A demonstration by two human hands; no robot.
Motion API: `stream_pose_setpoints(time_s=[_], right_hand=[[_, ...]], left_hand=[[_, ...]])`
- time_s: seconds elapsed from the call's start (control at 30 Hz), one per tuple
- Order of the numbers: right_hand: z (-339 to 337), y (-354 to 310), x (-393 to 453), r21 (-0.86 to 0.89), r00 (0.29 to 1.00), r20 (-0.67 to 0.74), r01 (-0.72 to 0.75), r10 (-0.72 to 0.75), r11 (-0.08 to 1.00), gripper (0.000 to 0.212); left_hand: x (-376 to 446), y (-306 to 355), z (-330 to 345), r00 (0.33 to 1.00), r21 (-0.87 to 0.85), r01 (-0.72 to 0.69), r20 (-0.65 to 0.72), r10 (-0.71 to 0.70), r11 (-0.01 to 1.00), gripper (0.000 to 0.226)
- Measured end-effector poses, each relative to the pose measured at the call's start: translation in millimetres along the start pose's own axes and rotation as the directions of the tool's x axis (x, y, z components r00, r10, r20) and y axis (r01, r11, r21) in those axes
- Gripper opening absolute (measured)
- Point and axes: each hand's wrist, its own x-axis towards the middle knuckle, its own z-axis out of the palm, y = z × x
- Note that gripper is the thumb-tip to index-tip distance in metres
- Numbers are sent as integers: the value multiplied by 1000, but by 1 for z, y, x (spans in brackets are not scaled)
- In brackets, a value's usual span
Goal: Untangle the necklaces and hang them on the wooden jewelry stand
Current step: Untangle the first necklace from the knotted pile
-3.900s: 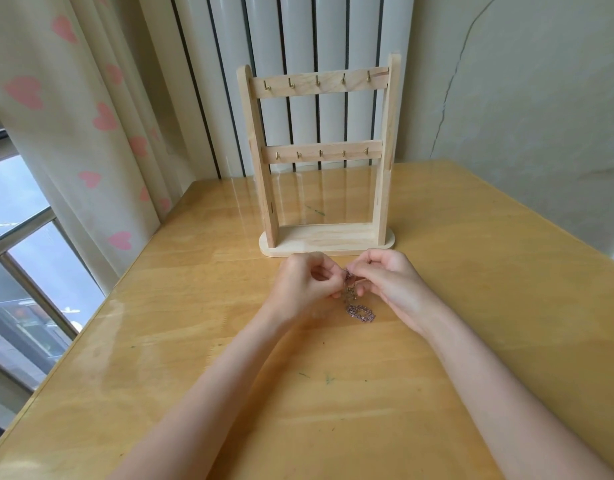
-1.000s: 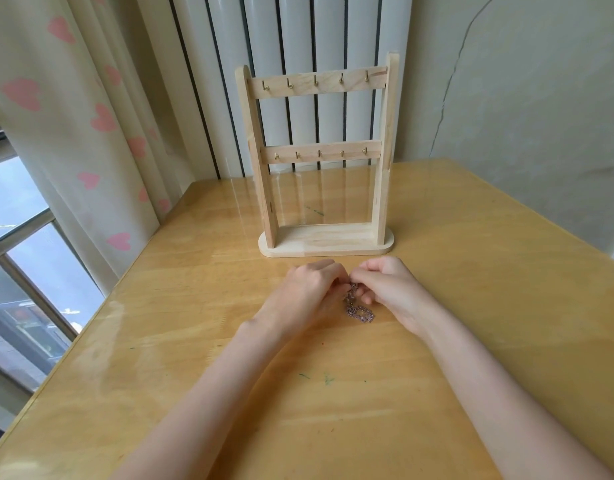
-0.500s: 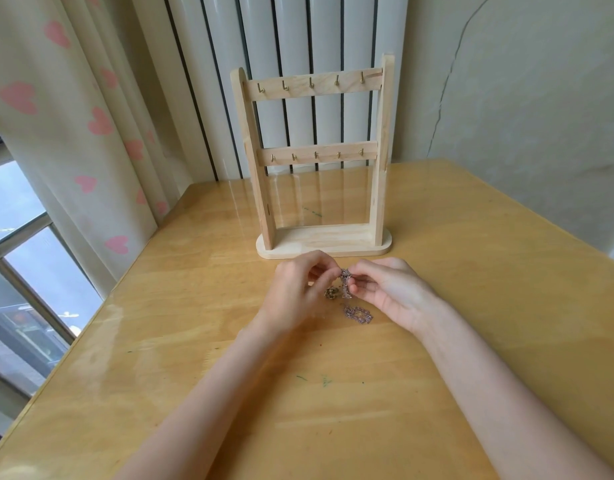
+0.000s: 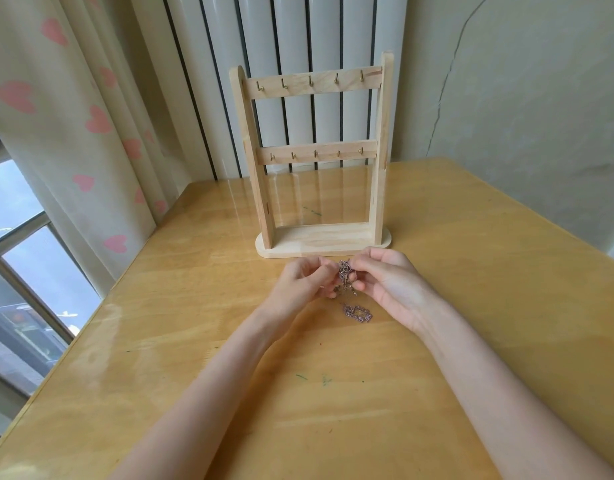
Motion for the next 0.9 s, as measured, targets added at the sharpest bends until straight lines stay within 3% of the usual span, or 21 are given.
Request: stream_pose_setpoints(time_s=[0.1,0.23,0.4,0.53,0.67,0.9], right_hand=[[-1,0,-1,-24,1000,-15,-3,3,1000,19],[-1,2,0,-103,999,-47,4,-9,995,19],[-2,2,-1,-105,999,-12,46,-48,993,15],[-6,-2,0,-69,996,41,82,-79,994,16],[-5,1,-1,-266,992,99,96,-72,959,13],[-3,2,-2,-417,992,121,87,-40,905,16]], left_hand=[[2,-2,-3,996,137,-84,-31,89,987,12],[5,-1,-5,943,350,-310,-8,334,884,30],[4,-1,-4,927,471,-320,-23,374,822,29],[3,5,-9,965,154,-224,-100,241,962,13],[1,4,-10,994,-149,-36,-103,20,988,11],[4,5,-2,969,-134,26,-242,-58,991,12]])
